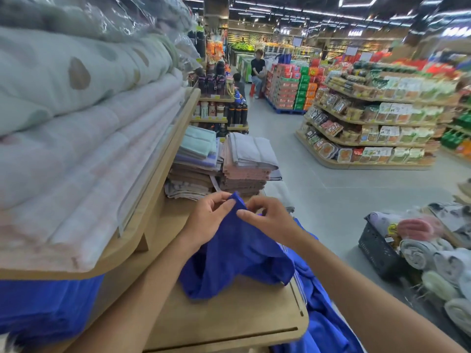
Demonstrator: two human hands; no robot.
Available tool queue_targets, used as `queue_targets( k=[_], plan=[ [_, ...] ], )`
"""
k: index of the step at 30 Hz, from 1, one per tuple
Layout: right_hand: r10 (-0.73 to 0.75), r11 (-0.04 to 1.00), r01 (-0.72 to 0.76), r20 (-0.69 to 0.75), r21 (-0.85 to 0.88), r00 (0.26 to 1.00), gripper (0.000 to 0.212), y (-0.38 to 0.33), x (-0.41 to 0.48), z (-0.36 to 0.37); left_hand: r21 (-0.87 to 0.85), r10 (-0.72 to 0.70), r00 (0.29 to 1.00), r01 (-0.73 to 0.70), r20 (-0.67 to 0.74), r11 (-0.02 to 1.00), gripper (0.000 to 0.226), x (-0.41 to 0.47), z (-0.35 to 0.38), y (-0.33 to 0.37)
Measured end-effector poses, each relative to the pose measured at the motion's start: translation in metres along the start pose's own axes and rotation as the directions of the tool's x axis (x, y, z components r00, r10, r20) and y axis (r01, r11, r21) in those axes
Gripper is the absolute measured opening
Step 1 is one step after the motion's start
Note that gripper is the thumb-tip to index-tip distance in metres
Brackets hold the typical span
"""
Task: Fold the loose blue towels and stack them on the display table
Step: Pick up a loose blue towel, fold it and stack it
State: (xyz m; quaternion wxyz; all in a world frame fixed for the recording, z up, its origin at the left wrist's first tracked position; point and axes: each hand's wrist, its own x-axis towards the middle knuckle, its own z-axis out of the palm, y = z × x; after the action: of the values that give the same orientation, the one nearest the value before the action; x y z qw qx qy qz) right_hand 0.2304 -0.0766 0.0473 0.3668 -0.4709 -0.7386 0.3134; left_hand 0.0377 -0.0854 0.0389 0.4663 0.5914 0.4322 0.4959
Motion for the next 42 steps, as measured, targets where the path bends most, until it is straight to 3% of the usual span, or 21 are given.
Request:
queue_targets(
  k=[3,6,10,17,22,25,28,34,39,42],
  plan=[
    [-0.001,1.000,0.001,-0.002,-0.021,1.000,0.035,-0.016,0.014,-0.041,0.046,0.124,0.992,-0.125,0.026,0.991,0.021,0.027,0.014,0.037],
    [0.060,0.998,-0.062,0.052,0.030,0.997,0.026,-0.034,0.024,-0.083,0.127,0.210,0.977,-0.213,0.036,0.969,0.022,0.058,0.032,0.069],
    [0.139,0.987,-0.135,0.037,-0.088,0.990,0.018,-0.055,0.028,-0.129,0.192,0.313,0.946,-0.324,0.084,0.927,0.017,0.091,0.060,0.111],
    [0.213,0.916,-0.247,-0.140,-0.317,0.967,0.037,-0.072,0.006,-0.182,0.167,0.398,0.914,-0.406,0.080,0.898,0.016,0.126,0.083,0.179],
    [0.242,0.893,-0.287,-0.168,-0.346,0.956,0.030,-0.071,-0.017,-0.218,0.137,0.390,0.916,-0.400,0.092,0.906,0.013,0.140,0.093,0.209],
    [0.250,0.871,-0.299,-0.173,-0.390,0.953,0.039,-0.071,-0.033,-0.238,0.114,0.396,0.915,-0.403,0.080,0.908,0.014,0.147,0.095,0.222],
    [0.264,0.841,-0.315,-0.176,-0.439,0.948,0.041,-0.063,-0.051,-0.258,0.055,0.390,0.921,-0.390,0.003,0.919,0.014,0.150,0.095,0.230],
    [0.207,0.868,-0.310,-0.284,-0.387,0.936,0.023,-0.042,-0.078,-0.294,-0.001,0.384,0.923,-0.384,-0.030,0.923,0.011,0.150,0.091,0.231],
    [0.228,0.952,-0.286,-0.368,-0.109,0.901,0.020,-0.035,-0.098,-0.312,-0.010,0.438,0.892,-0.441,-0.110,0.897,0.012,0.139,0.075,0.216],
    [0.194,0.939,-0.287,-0.395,-0.191,0.898,0.009,-0.037,-0.108,-0.316,0.063,0.510,0.852,-0.506,-0.121,0.860,0.013,0.123,0.062,0.200]
  ],
)
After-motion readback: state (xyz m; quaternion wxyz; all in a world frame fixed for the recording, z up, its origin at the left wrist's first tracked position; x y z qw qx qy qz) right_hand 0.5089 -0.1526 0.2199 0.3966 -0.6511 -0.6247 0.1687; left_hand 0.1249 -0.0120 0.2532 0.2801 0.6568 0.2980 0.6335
